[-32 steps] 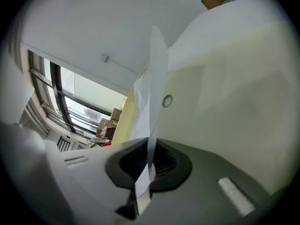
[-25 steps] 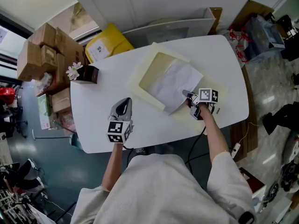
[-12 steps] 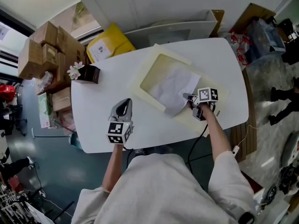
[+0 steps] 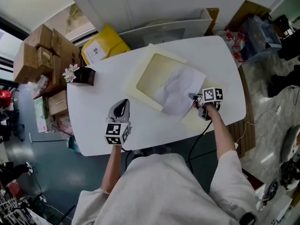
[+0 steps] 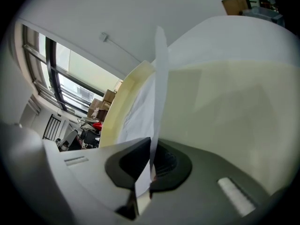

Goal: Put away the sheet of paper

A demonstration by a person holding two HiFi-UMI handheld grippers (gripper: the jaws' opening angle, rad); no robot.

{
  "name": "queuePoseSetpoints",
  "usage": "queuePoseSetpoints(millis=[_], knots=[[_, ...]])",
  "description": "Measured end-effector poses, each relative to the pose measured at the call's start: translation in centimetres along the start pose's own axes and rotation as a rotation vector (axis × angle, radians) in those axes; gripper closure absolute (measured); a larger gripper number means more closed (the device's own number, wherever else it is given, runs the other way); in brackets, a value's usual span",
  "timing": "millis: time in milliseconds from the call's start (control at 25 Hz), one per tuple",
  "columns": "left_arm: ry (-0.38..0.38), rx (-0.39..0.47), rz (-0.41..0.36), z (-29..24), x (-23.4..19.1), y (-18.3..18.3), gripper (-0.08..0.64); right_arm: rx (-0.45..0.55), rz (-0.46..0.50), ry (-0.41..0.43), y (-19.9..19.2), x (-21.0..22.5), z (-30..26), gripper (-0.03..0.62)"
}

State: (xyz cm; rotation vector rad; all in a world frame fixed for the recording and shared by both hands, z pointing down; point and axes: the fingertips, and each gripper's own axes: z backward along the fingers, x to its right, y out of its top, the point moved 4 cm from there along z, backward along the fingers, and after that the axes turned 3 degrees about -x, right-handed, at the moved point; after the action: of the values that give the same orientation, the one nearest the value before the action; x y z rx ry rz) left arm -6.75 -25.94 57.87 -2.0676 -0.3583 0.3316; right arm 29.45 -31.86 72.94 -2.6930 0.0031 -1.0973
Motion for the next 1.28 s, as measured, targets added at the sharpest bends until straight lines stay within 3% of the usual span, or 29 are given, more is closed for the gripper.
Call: queuePoseSetpoints(millis=[520, 840, 1280], knots=[[0.021, 0.004, 0.006, 1.0, -0.6, -0.1, 0.554, 0.022, 0.018, 0.049, 1.4, -3.4, -4.0, 0.591], [0.032, 0.002, 0.009, 1.3, -0.8, 0.0, 0.554, 0.124, -0.020, 0.098, 2.8, -4.6, -4.9, 0.591], [0.047, -0.002, 0.014, 1.5, -1.6, -0.2, 0.554, 0.092, -0.063, 0.152, 4.0, -5.9, -7.4, 0.591]])
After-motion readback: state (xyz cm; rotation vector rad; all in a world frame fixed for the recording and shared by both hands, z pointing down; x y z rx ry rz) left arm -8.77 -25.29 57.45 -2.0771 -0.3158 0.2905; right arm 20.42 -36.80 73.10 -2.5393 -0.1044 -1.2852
